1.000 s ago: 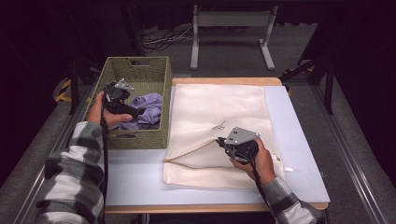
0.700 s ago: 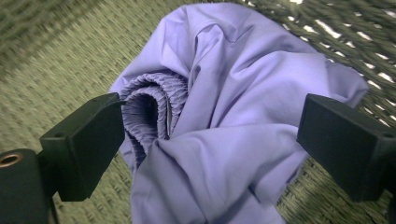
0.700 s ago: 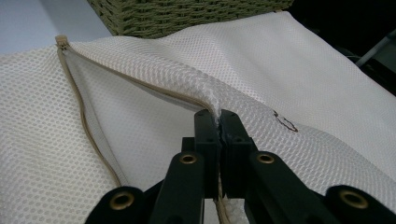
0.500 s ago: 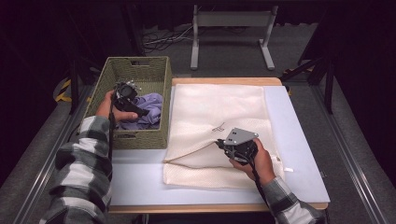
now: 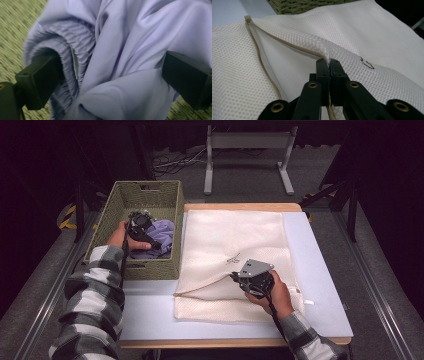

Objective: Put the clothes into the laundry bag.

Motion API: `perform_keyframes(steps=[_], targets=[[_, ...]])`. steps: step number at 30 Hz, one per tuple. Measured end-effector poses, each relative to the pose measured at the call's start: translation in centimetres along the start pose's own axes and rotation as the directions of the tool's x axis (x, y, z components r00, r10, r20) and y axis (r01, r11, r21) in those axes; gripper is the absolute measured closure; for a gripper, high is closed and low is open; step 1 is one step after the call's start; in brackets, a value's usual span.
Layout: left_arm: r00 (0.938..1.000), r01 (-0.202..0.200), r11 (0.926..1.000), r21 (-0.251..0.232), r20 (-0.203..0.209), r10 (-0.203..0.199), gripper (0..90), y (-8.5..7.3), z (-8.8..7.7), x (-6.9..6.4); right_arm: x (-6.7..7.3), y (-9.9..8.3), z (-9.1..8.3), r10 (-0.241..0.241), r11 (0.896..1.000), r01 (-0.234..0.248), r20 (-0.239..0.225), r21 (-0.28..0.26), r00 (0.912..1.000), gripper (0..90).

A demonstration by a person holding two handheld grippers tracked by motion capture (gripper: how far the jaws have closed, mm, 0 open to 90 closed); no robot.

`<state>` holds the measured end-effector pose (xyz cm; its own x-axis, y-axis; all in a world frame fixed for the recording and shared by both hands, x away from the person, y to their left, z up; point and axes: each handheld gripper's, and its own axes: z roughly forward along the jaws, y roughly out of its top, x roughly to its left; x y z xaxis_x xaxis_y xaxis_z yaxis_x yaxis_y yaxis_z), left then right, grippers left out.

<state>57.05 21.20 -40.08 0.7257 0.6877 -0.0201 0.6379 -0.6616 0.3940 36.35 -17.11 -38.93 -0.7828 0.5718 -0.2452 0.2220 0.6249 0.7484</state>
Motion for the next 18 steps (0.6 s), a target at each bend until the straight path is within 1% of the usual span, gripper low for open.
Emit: perform_keyframes(steps=[2,3,6,8,9,10,12,14,15,16,17,18], targets=[[0.9996,-0.010,0.9989,0.045,0.028,0.009,5.6,0.0,0.4,-0.2,0.0,-0.1,0.0,0.002,1.000,-0.002,-0.004,0.002,1.0000,87.7],[0.9994,-0.028,0.9978,0.060,0.024,0.027,5.7,0.0,0.6,-0.4,0.0,-0.1,0.1,0.003,1.000,-0.003,-0.006,0.002,1.0000,87.8],[0.9982,-0.037,0.9976,0.059,0.049,0.034,11.3,0.0,0.7,-0.5,0.1,-0.1,0.1,0.004,1.000,-0.004,-0.009,0.003,1.0000,87.7],[0.9985,-0.044,0.9956,0.083,0.036,0.041,15.9,0.0,0.8,-0.5,0.0,-0.1,0.1,0.003,1.000,-0.003,-0.011,0.003,0.9999,87.7],[0.9982,-0.051,0.9943,0.093,0.037,0.047,17.5,0.1,0.9,-0.6,0.0,-0.1,0.1,0.004,1.000,-0.004,-0.014,0.001,0.9999,87.7],[0.9983,-0.055,0.9929,0.105,0.026,0.053,20.2,0.1,1.0,-0.7,0.0,-0.2,0.1,0.007,1.000,-0.007,-0.014,0.003,0.9999,87.7],[0.9977,-0.067,0.9896,0.127,0.015,0.066,27.7,0.3,1.2,-0.8,0.0,-0.2,0.1,0.008,1.000,-0.008,-0.016,0.003,0.9998,87.7],[0.9952,-0.096,0.9864,0.133,0.032,0.093,41.6,0.4,1.1,-1.0,0.0,-0.2,0.1,0.009,1.000,-0.009,-0.019,-0.001,0.9998,87.7],[0.9928,-0.119,0.9836,0.135,0.023,0.117,48.6,0.5,0.9,-1.0,0.0,-0.2,0.1,0.009,1.000,-0.009,-0.021,-0.002,0.9997,87.7],[0.9924,-0.123,0.9839,0.130,0.021,0.121,57.9,0.5,0.8,-1.1,0.0,-0.2,0.1,0.008,1.000,-0.008,-0.022,-0.001,0.9997,87.7],[0.9911,-0.133,0.9828,0.129,0.021,0.131,63.0,0.5,0.7,-1.1,-0.1,-0.2,0.1,0.008,1.000,-0.008,-0.024,0.000,0.9997,87.7],[0.9884,-0.152,0.9796,0.131,0.017,0.151,67.2,0.5,0.6,-1.1,-0.1,-0.2,0.1,0.010,1.000,-0.010,-0.023,0.001,0.9997,87.7]])
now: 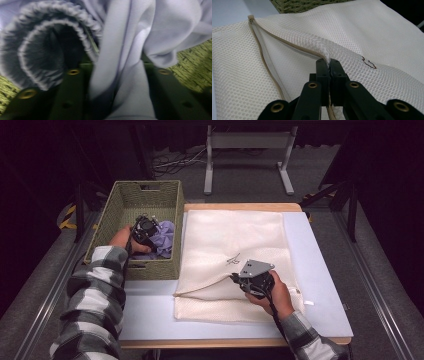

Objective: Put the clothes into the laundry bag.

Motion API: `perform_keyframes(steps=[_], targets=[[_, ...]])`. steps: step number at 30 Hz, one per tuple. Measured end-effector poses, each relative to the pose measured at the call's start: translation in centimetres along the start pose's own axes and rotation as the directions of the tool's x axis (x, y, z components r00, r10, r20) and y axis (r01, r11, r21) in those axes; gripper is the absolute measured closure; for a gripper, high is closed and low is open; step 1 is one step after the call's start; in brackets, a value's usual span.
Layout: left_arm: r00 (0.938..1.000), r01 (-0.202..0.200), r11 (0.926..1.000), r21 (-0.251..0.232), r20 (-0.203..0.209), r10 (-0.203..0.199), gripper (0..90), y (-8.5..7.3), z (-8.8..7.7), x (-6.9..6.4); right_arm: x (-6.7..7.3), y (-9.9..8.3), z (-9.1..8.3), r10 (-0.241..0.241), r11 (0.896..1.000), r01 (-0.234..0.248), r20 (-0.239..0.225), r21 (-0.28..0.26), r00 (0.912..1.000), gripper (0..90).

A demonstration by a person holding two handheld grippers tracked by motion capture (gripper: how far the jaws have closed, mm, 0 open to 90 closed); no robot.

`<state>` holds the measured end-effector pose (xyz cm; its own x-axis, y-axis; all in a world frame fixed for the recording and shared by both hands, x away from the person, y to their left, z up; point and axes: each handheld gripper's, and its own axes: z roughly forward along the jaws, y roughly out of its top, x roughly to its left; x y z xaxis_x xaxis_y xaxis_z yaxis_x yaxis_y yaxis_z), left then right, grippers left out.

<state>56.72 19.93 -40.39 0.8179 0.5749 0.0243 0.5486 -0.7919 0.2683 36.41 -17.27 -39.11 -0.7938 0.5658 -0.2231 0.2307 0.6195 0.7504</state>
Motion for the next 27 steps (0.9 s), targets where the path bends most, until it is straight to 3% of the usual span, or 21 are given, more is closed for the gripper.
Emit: perform_keyframes(steps=[4,7,8,9,11,16,18,19,20,24,27], targets=[[0.9975,-0.030,0.9995,0.002,-0.063,0.030,72.6,0.0,-0.4,-0.3,0.1,0.0,0.0,0.001,1.000,-0.001,0.003,-0.001,1.0000,87.8],[0.9917,-0.036,0.9990,-0.028,-0.125,0.032,73.2,-0.1,-1.2,-0.4,0.0,0.0,-0.1,0.001,1.000,-0.001,0.008,-0.008,1.0000,87.9],[0.9885,-0.040,0.9978,-0.053,-0.148,0.032,73.2,-0.1,-1.6,-0.5,0.0,0.0,-0.1,0.002,1.000,-0.002,0.011,-0.013,0.9999,88.0],[0.9899,-0.038,0.9972,-0.064,-0.139,0.029,73.3,-0.2,-1.9,-0.5,0.0,0.0,-0.2,0.006,1.000,-0.005,0.013,-0.016,0.9999,88.0],[0.9853,-0.038,0.9947,-0.096,-0.169,0.022,73.3,-0.3,-2.6,-0.9,0.0,0.0,-0.2,0.006,1.000,-0.005,0.015,-0.018,0.9999,88.0],[0.9808,-0.024,0.9794,-0.201,-0.194,-0.016,73.6,-1.0,-4.8,-1.7,0.0,0.0,0.0,0.012,1.000,-0.011,0.017,-0.023,0.9998,88.1],[0.9802,-0.015,0.9691,-0.246,-0.195,-0.034,73.6,-1.3,-5.4,-2.1,0.0,-0.1,0.0,0.016,1.000,-0.016,0.015,-0.025,0.9998,88.1],[0.9813,-0.008,0.9611,-0.276,-0.187,-0.045,73.6,-1.5,-6.0,-2.3,0.0,-0.1,0.0,0.020,0.999,-0.019,0.016,-0.028,0.9997,88.1],[0.9818,-0.003,0.9482,-0.318,-0.181,-0.057,73.6,-1.7,-6.6,-2.6,-0.1,-0.1,-0.1,0.019,0.999,-0.019,0.018,-0.031,0.9997,88.1],[0.9793,-0.026,0.9276,-0.373,-0.196,-0.051,73.6,-2.3,-8.3,-4.0,-0.1,0.0,-0.2,0.020,0.999,-0.019,0.022,-0.035,0.9996,88.1],[0.9789,-0.030,0.8992,-0.437,-0.195,-0.062,73.8,-3.0,-9.7,-5.1,-0.1,0.1,-0.3,0.019,0.999,-0.018,0.035,-0.041,0.9992,88.1]])
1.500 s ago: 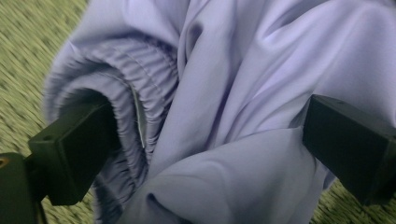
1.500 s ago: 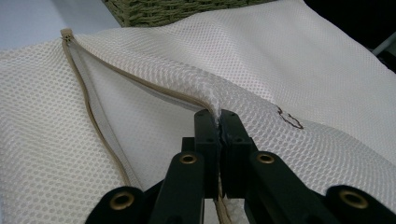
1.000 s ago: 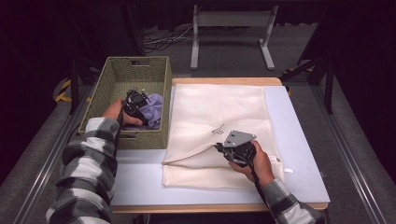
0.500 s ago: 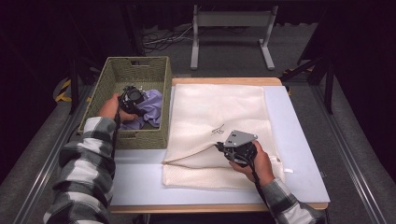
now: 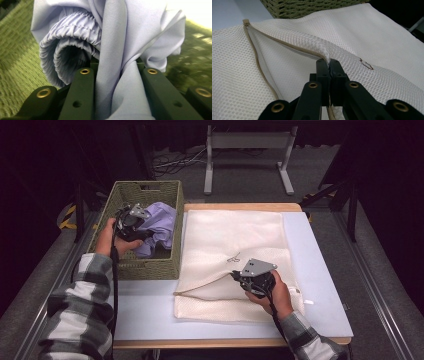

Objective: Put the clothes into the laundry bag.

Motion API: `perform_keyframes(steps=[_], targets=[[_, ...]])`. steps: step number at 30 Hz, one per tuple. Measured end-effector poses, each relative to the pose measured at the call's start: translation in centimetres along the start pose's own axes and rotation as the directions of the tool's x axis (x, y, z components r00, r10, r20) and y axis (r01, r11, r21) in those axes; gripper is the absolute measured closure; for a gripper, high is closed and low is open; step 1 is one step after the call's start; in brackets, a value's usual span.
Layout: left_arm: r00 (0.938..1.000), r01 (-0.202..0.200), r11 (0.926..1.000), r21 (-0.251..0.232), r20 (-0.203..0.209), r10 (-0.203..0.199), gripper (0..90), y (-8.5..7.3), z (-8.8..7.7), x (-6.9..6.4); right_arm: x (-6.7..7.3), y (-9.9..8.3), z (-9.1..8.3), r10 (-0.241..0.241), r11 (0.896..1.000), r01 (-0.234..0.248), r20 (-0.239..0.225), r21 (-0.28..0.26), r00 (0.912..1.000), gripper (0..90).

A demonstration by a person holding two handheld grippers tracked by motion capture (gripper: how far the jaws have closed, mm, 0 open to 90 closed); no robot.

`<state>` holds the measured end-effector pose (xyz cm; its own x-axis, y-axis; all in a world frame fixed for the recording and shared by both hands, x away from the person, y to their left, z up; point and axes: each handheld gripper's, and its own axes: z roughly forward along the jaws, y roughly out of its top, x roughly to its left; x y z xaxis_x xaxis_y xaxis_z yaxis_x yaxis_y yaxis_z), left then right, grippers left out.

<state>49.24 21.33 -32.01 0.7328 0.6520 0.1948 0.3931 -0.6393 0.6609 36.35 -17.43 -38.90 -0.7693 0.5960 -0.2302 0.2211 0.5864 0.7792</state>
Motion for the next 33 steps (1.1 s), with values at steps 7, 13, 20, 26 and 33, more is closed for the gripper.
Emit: perform_keyframes(steps=[7,13,20,26,33], targets=[[0.9988,0.040,0.9852,-0.167,0.034,-0.034,73.8,-0.5,-2.6,-1.6,-0.2,0.2,0.0,-0.003,1.000,0.003,0.007,-0.005,1.0000,88.2],[0.9955,0.079,0.9639,-0.254,0.071,-0.063,73.9,-1.5,-3.8,-2.8,-0.4,0.5,0.2,0.000,1.000,0.000,-0.001,-0.011,1.0000,88.2],[0.9941,0.078,0.9338,-0.349,0.098,-0.046,74.0,-2.2,-6.2,-4.9,-0.5,0.6,0.2,-0.002,1.000,0.002,0.001,-0.011,1.0000,88.2],[0.9890,0.074,0.9175,-0.391,0.147,-0.018,74.0,-3.2,-7.0,-7.4,-0.5,0.6,0.2,0.001,1.000,-0.001,0.004,-0.008,1.0000,88.2],[0.9757,0.047,0.9103,-0.411,0.214,0.046,74.0,-4.6,-7.4,-10.9,-0.4,0.6,0.3,0.001,1.000,-0.001,0.001,-0.005,1.0000,88.2]])
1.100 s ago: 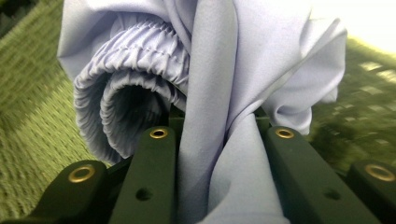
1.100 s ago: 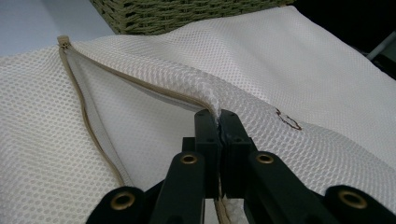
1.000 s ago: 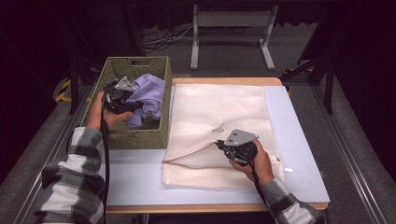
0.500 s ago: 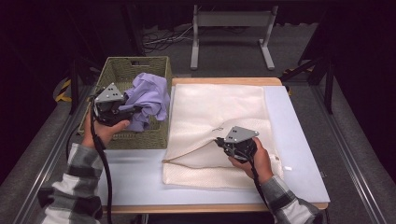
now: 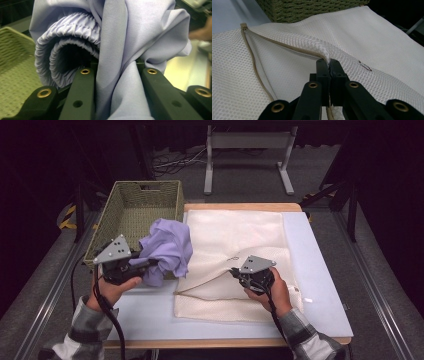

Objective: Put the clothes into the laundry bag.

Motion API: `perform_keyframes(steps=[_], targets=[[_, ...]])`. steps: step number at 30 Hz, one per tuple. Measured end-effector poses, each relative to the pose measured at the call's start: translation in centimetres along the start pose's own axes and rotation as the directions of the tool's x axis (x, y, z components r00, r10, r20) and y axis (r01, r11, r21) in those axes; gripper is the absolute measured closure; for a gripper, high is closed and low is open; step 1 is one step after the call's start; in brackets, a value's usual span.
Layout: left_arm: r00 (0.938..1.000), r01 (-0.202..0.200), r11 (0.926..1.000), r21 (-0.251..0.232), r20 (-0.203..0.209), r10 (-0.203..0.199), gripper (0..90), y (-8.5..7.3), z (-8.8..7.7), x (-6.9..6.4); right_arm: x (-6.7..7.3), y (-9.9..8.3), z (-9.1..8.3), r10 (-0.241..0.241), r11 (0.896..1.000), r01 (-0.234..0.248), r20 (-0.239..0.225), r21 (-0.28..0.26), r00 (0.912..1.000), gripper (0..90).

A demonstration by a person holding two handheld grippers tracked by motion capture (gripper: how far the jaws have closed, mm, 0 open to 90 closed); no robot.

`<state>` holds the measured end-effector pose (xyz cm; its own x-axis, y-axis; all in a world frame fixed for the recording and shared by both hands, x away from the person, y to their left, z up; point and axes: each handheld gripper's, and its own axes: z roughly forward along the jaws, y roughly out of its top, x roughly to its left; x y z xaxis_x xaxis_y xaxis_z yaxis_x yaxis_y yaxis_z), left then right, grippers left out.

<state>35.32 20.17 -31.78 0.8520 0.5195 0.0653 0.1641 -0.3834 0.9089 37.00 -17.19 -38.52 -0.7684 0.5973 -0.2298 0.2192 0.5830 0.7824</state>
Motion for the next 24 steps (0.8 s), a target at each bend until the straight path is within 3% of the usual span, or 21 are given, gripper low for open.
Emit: perform_keyframes(steps=[4,7,16,21,23,24], targets=[[0.9995,-0.012,0.9999,0.010,0.030,0.012,74.0,-0.6,0.6,-1.6,0.0,0.0,0.0,0.002,1.000,-0.002,0.002,0.001,1.0000,88.1],[0.9984,-0.035,0.9978,0.057,0.045,0.033,74.0,-1.2,1.5,-3.0,0.0,0.0,0.0,0.003,1.000,-0.003,0.009,0.003,1.0000,88.1],[0.9896,-0.061,0.9928,0.104,0.136,0.046,74.0,-2.2,3.0,-5.3,0.1,0.0,0.0,0.008,1.000,-0.008,0.021,-0.004,0.9997,88.2],[0.9743,-0.098,0.9865,0.131,0.214,0.069,74.1,-2.1,4.3,-6.9,0.2,0.0,0.2,0.012,1.000,-0.012,0.026,0.003,0.9996,88.2],[0.9632,-0.123,0.9810,0.151,0.256,0.081,74.0,-2.1,5.1,-7.6,0.3,0.1,0.2,0.017,1.000,-0.018,0.033,0.003,0.9993,88.2],[0.9544,-0.134,0.9777,0.162,0.287,0.084,74.0,-2.2,5.6,-8.0,0.3,0.1,0.2,0.017,1.000,-0.017,0.034,0.006,0.9993,88.2]])
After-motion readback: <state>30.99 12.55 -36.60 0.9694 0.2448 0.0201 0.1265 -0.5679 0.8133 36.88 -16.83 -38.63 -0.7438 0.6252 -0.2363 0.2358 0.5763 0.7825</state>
